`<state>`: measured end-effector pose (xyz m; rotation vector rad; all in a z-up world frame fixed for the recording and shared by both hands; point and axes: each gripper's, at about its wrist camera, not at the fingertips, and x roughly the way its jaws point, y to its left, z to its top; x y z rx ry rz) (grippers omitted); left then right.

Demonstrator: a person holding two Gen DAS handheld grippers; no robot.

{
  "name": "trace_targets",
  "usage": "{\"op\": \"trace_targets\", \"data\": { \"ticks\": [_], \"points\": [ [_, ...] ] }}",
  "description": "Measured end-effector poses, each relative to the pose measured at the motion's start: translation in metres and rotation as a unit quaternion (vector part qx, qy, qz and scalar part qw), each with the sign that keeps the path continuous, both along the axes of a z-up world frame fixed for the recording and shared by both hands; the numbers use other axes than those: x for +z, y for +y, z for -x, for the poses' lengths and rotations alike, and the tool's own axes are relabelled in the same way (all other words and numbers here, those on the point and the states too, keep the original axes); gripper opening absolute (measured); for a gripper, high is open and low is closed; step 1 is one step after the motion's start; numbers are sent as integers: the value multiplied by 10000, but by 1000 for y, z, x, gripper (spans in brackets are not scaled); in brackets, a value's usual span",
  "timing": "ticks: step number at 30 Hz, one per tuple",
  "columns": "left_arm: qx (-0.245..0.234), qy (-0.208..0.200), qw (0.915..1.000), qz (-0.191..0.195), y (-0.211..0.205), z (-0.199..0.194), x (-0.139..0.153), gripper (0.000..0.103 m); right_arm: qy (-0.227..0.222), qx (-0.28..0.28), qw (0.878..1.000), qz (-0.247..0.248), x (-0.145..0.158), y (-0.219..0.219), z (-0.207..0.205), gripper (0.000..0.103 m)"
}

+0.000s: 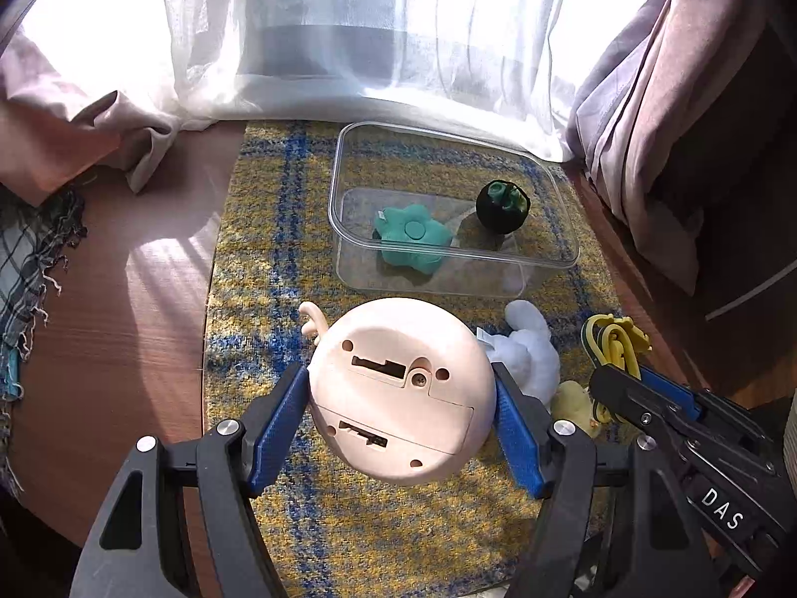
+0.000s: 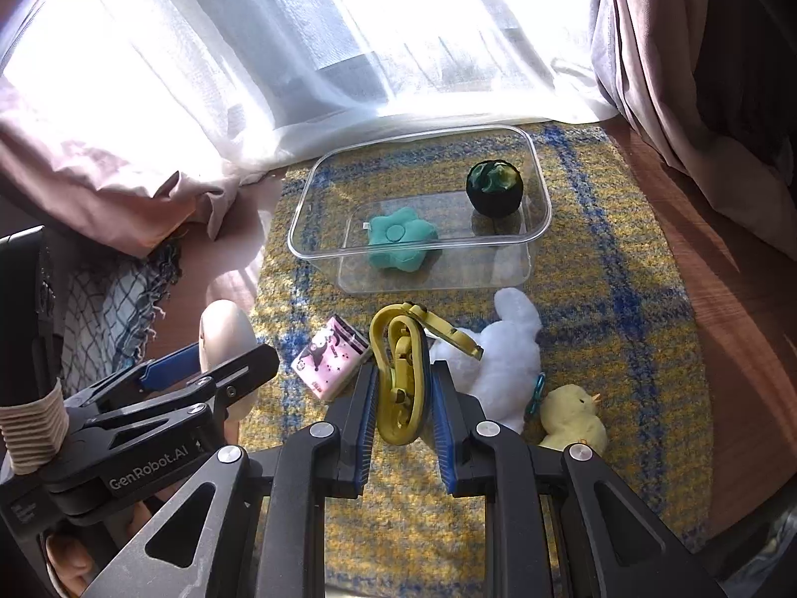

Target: Organize objects

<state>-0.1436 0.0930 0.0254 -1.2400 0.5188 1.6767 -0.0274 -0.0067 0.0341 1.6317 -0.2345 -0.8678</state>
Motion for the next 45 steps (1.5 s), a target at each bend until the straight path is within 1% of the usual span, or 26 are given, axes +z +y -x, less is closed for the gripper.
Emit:
{"op": "trace_targets", "data": {
  "ticks": [8,12,24,34,45],
  "points": [
    [-22,69,9999,-129,12,-1,16,71,-55,-147,9998,74,-1,-6,21,21],
    [-74,8,9998,-158,21,1,20,71,-128,-179,9997,56,-5,-9,26,22],
    [-244,132,9994,-205,53,8,28,71,-227,-339,9992,15,-15,-27,37,22],
    [-345,117,9993,-98,94,29,22,71,-256,-296,9992,-106,-31,-66,45,21],
    [-413,-21,9988,257,142,52,-3,71,-321,31,9990,-324,-59,-116,45,21]
  ]
}}
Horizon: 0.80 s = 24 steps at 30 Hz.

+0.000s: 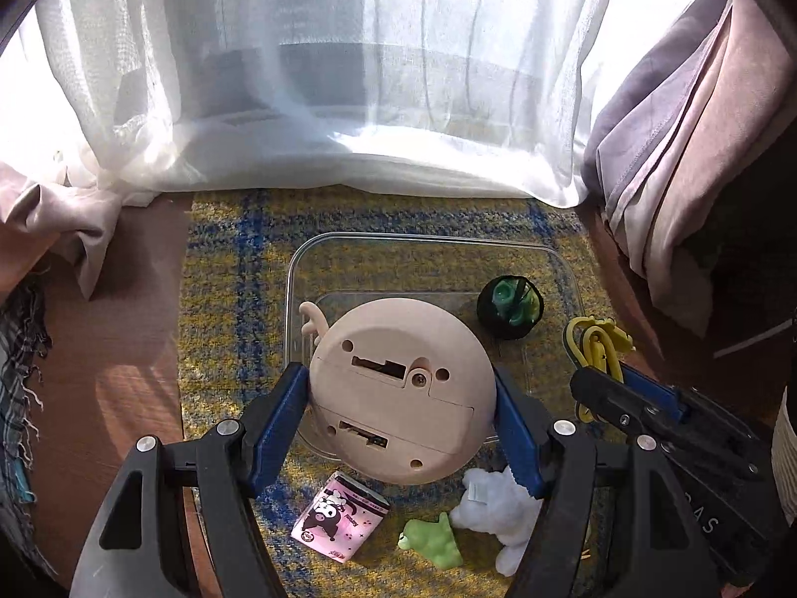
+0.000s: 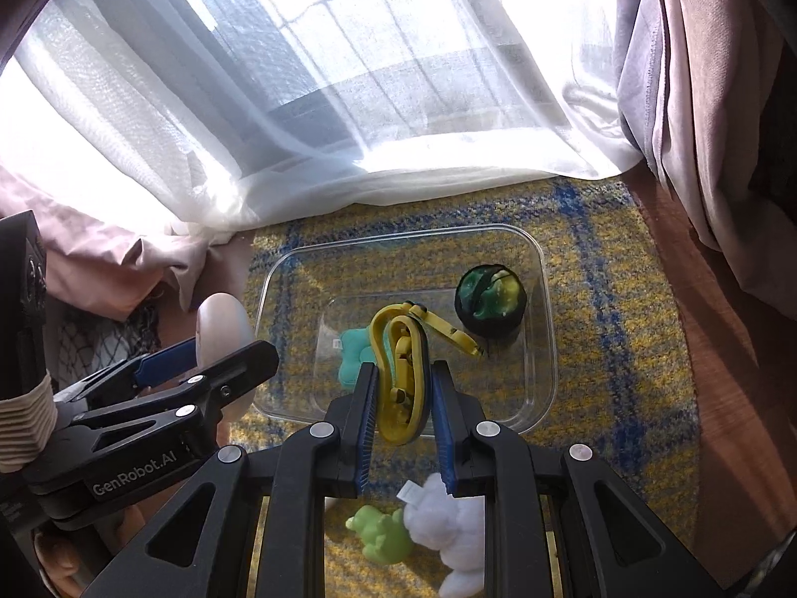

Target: Organize objects

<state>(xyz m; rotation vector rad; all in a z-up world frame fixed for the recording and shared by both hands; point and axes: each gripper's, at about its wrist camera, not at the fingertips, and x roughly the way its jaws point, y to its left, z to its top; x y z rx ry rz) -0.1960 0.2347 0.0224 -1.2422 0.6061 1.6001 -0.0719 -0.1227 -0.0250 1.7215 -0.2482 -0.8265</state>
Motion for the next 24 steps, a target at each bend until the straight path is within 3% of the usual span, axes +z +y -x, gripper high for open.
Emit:
{"op": "trace_targets", "data": {
  "ticks": [18,24],
  "points": [
    [-100,-173,9978,628,41,9,-52,71,-31,340,9987,-373,-37,-33,-17,22],
    [-44,46,9986,524,40,10,-46,76,-65,377,9983,-429,-42,-32,-21,22]
  ]
}}
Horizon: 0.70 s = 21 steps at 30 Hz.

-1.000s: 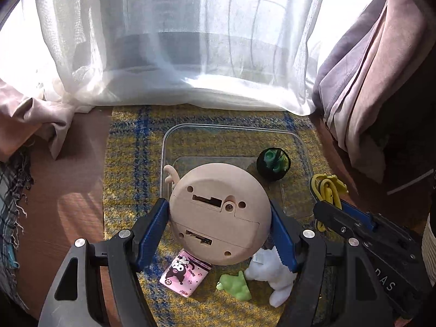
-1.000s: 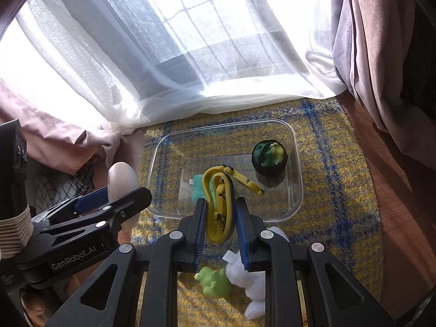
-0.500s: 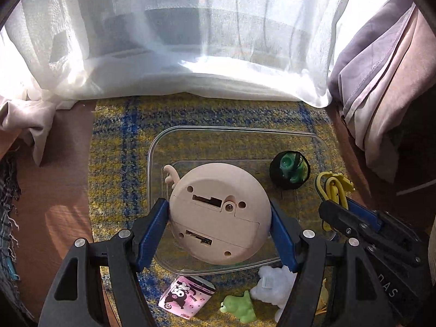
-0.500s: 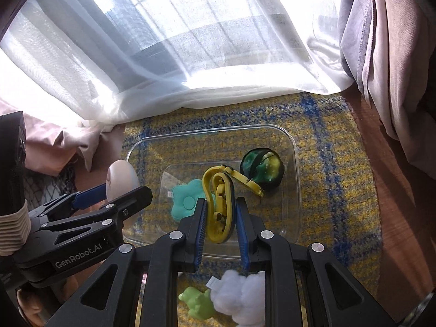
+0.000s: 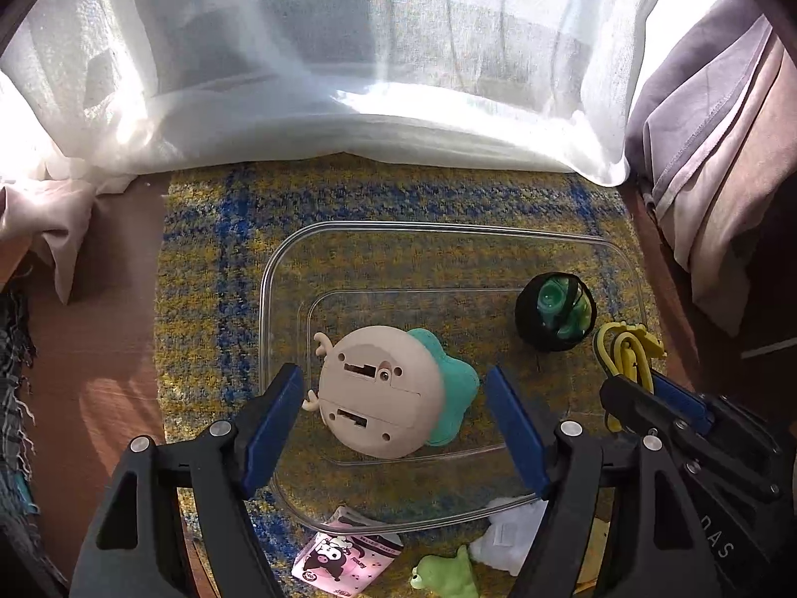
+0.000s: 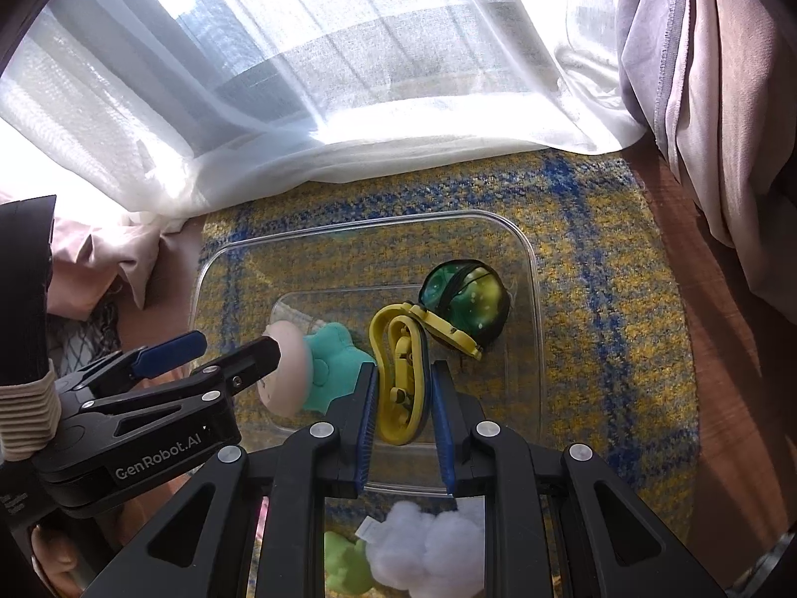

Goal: Organize objects
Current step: 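Open the left gripper to drop the beige case in the box while the right releases the lanyard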

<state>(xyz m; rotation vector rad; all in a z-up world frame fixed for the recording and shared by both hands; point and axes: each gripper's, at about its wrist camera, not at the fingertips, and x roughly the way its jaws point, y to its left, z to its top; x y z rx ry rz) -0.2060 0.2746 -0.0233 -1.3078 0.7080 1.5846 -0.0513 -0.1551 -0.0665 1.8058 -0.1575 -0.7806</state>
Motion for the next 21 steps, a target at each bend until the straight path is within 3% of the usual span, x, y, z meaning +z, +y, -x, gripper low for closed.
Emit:
{"op": "trace_targets", "data": {
  "ticks": [6,19,20,21],
  "points": [
    [82,351,9993,-56,-12,2,12,78,16,0,10000,19,3,2,1,22],
    [454,650,9965,-269,-43,12,27,84,118,195,9995,204,19,2,-5,23],
    [475,651,9963,-286,-45,13,28,85,146,185,9996,183,20,2,-4,31],
    [508,662,9961,-301,-47,13,30,88,182,179,9996,154,20,3,-3,48]
  ]
}}
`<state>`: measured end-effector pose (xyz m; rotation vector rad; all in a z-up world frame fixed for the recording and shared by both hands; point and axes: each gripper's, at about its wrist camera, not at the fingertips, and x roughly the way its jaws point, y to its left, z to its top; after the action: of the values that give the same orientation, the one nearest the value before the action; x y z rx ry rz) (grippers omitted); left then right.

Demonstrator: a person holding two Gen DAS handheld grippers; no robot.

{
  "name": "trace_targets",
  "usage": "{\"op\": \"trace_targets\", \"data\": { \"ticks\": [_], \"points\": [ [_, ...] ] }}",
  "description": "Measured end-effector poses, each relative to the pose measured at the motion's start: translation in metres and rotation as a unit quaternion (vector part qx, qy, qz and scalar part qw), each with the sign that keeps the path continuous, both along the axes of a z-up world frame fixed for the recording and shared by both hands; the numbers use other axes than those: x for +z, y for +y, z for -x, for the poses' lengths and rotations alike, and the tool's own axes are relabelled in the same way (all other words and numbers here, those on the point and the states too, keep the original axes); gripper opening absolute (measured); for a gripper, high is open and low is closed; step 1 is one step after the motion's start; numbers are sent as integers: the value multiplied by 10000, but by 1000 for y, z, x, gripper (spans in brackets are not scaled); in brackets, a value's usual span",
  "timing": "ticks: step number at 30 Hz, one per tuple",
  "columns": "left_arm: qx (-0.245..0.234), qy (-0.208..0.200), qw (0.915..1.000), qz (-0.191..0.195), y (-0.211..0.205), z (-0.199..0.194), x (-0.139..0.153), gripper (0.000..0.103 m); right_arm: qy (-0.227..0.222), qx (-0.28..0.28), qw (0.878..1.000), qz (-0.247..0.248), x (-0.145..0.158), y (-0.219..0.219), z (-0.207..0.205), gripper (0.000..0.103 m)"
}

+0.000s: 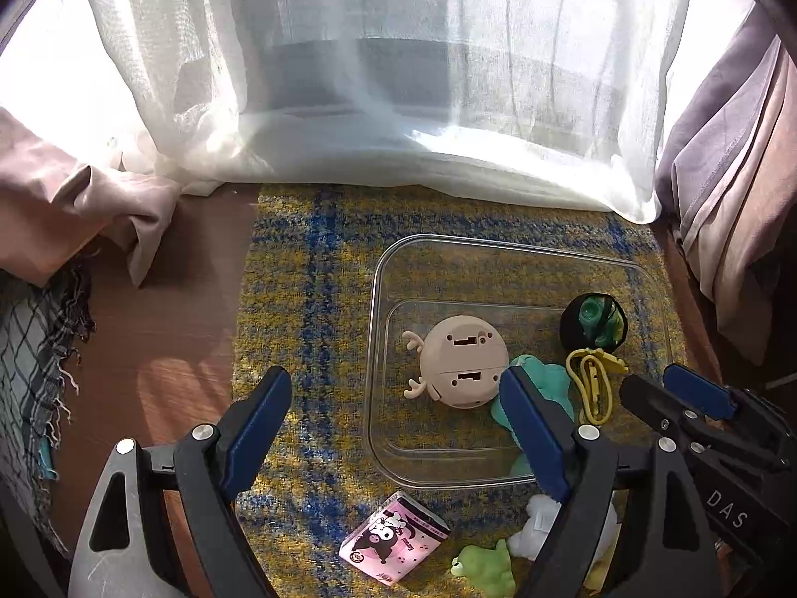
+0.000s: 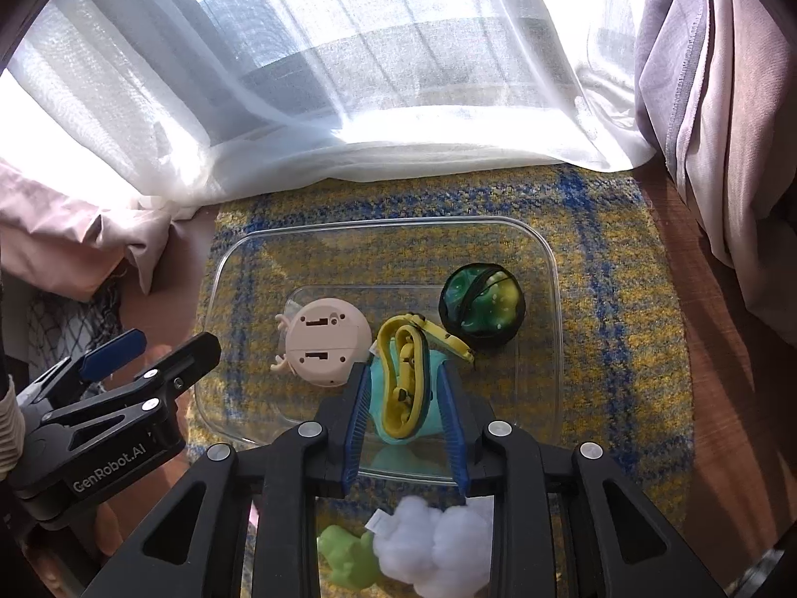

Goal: Organize objects
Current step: 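Open the left gripper to drop the beige case in the box while the right releases the lanyard, then withdraw both grippers from the clear box back over the mat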

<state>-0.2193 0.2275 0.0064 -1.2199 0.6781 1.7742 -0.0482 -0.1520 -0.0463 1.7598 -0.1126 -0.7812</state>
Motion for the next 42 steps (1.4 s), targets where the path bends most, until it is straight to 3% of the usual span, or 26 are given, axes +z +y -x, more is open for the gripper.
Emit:
{"op": "trace_targets", "data": {
  "ticks": [2,14,19,24,42],
  "points": [
    [12,66,10000,-62,-5,-1,4,89,90,-51,9999,-1,2,3,3,62],
    [32,283,9992,-286,-35,-16,25,93,248,-102,9996,87,20,29,9,62],
    [104,300,9991,-297,-49,-22,30,100,268,-117,9995,153,27,43,13,62],
    [99,273,9990,-325,-61,-31,34,100,260,-245,9991,232,33,59,16,75],
    [-98,330,9984,-438,-101,-77,44,100,367,-412,9983,182,36,127,26,76]
  ]
}}
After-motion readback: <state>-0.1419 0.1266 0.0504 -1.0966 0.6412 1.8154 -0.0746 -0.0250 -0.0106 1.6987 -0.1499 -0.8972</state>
